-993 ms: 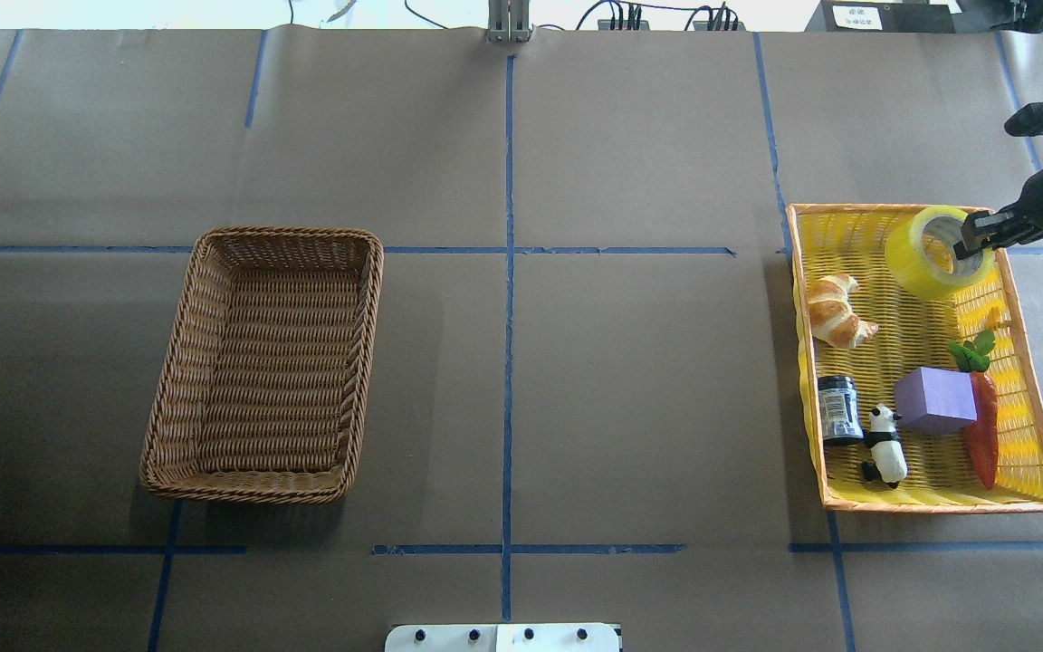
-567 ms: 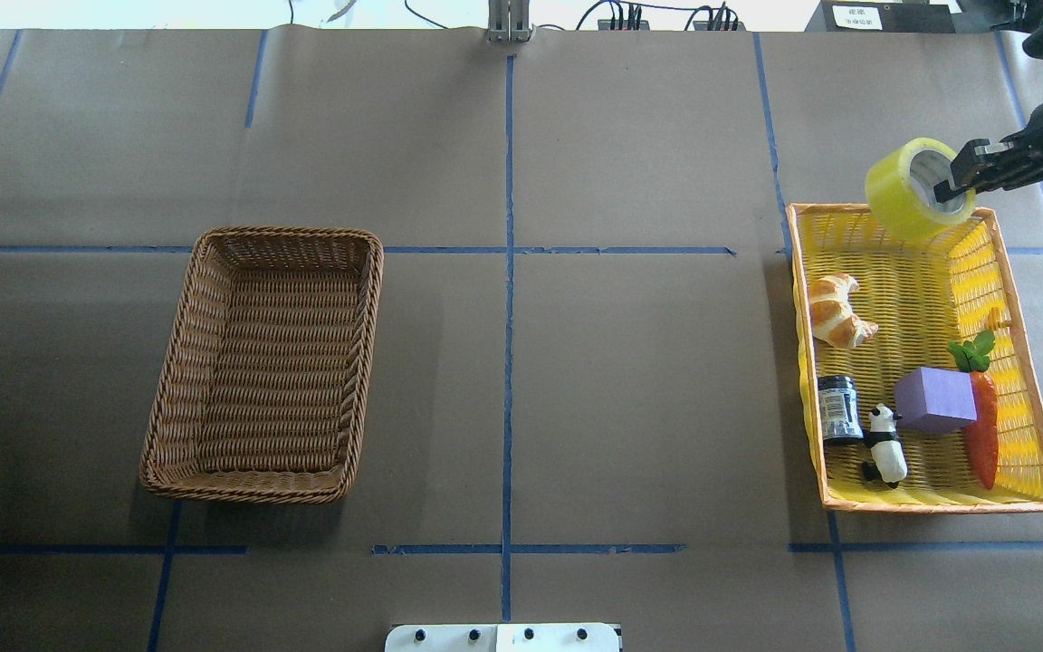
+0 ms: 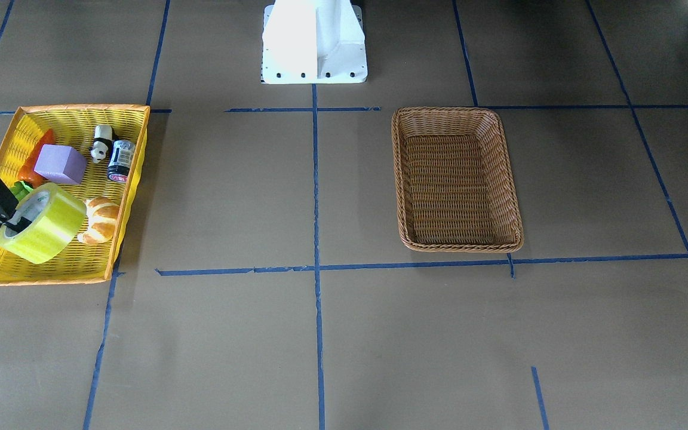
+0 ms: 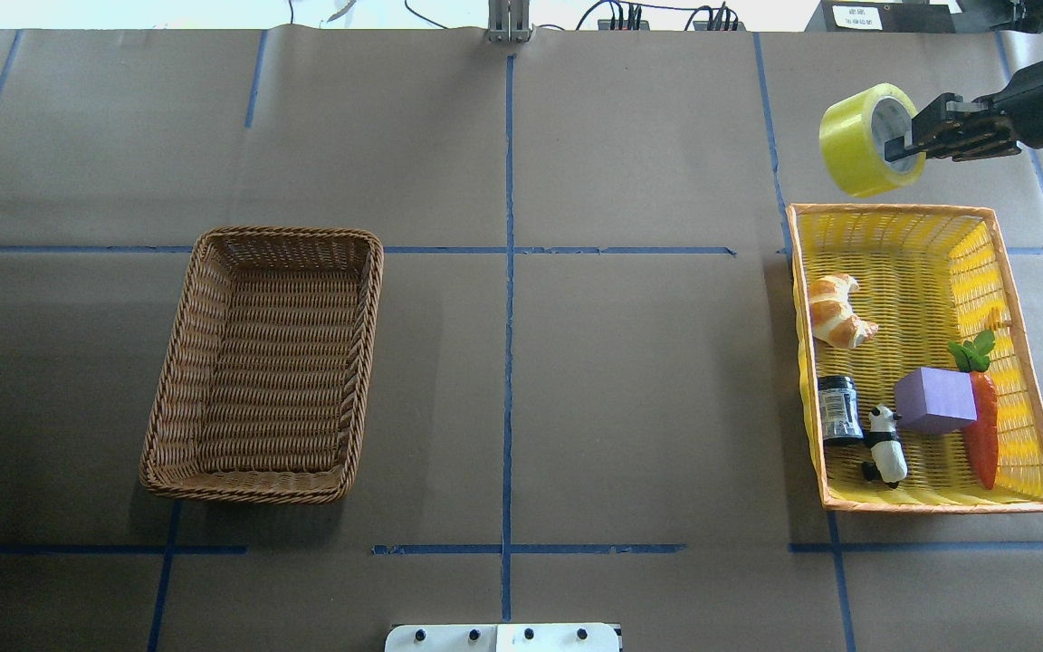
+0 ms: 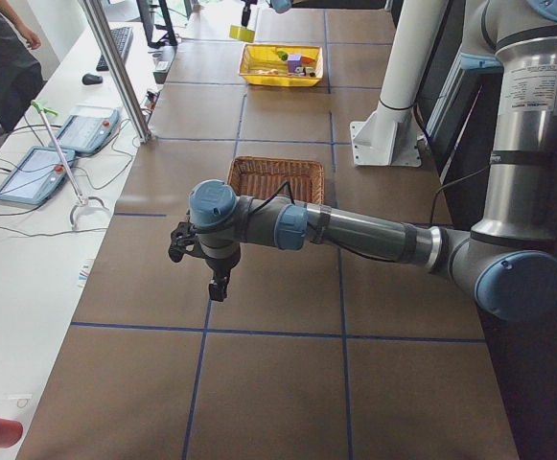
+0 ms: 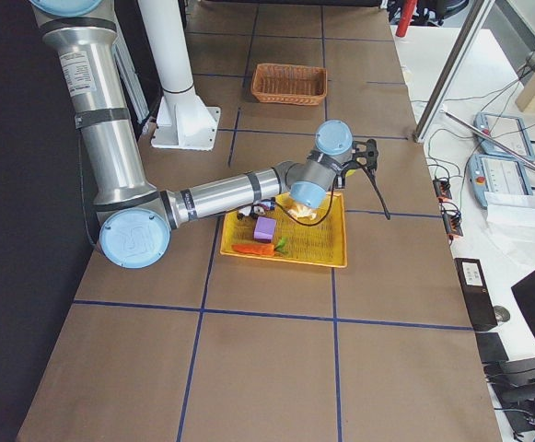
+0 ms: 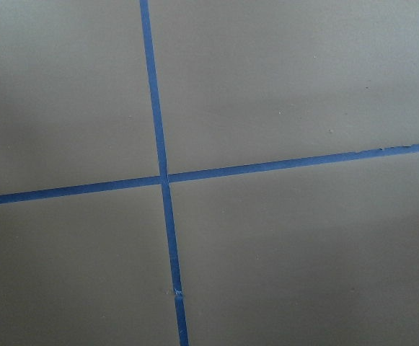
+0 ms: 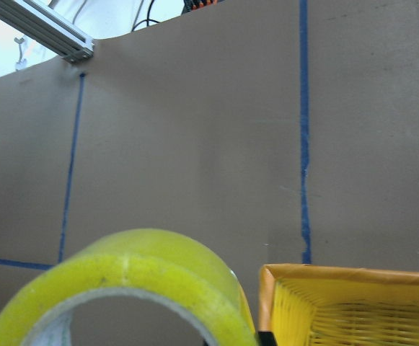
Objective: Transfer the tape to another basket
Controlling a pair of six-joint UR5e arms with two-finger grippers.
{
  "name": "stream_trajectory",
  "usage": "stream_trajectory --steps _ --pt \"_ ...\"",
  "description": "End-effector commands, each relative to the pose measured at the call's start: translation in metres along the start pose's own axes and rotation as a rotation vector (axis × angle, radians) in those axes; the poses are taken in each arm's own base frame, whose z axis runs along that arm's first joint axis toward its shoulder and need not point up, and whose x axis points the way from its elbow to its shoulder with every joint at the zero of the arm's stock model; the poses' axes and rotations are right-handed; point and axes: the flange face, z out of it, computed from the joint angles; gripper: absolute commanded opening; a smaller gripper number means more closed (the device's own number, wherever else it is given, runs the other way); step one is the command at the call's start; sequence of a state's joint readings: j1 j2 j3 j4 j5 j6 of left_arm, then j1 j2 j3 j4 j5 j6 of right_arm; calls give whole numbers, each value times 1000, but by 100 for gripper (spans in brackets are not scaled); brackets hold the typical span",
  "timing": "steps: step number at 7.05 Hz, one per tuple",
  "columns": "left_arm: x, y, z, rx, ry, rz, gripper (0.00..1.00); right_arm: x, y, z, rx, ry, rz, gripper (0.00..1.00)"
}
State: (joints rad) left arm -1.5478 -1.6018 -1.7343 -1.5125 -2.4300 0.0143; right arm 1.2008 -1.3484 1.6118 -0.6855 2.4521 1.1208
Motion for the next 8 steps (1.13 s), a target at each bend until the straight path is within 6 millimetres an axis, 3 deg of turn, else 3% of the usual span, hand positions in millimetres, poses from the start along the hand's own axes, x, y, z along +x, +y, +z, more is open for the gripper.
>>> stream_trajectory --steps 1,3,4,5,6,7,8 --pt "5 0 2 3 79 2 100 -12 8 -4 20 -72 24 0" --pt "11 -2 -2 11 96 7 100 -19 13 2 12 -81 6 0" --pt "36 -10 -15 20 219 -80 100 -42 17 4 9 -111 -11 0" --pt "75 -15 -38 37 339 -147 100 -75 28 2 20 -148 5 0" --pt "125 -20 -49 78 357 -104 100 -112 49 12 65 -185 53 0" --pt "159 -20 -42 143 380 80 100 -137 68 24 98 -213 70 0" --pt "206 -31 -36 133 427 131 100 -166 92 31 117 -258 85 0"
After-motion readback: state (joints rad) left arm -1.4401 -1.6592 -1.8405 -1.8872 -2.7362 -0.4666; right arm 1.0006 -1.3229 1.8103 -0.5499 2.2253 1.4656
